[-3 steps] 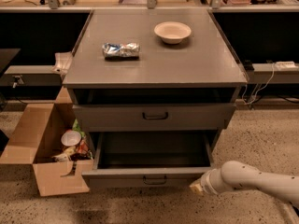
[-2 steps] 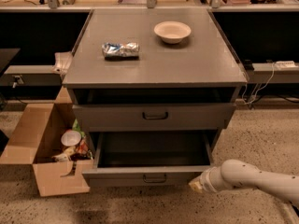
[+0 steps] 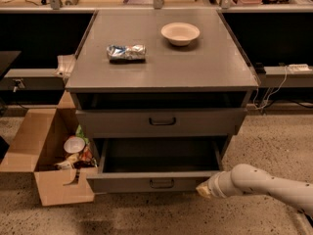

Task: Close middle drawer

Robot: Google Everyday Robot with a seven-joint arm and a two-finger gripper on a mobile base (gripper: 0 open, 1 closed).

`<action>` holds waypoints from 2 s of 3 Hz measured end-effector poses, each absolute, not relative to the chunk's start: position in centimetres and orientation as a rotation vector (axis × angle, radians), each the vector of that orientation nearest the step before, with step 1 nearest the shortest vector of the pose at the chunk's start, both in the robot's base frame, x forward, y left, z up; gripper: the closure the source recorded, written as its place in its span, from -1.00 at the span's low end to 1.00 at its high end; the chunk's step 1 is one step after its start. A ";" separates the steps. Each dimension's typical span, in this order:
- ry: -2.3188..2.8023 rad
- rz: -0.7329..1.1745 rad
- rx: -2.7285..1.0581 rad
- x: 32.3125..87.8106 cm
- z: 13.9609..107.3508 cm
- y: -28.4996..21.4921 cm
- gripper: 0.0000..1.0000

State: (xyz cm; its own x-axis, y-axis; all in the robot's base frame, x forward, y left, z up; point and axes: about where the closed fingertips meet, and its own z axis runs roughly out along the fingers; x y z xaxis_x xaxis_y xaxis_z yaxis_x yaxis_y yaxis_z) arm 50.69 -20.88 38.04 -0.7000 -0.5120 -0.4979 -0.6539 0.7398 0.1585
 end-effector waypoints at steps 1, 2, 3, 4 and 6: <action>2.495 0.459 -0.884 51.7 38.3 -20.7 1.00; 2.489 0.461 -0.881 52.0 38.4 -20.6 1.00; 2.476 0.465 -0.870 52.9 38.6 -20.7 1.00; 2.472 0.467 -0.866 53.1 38.6 -20.7 1.00; 2.460 0.473 -0.848 54.5 38.9 -20.7 1.00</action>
Offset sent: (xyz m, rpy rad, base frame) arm 0.1085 0.0082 0.0244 0.0936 -0.1370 -0.0370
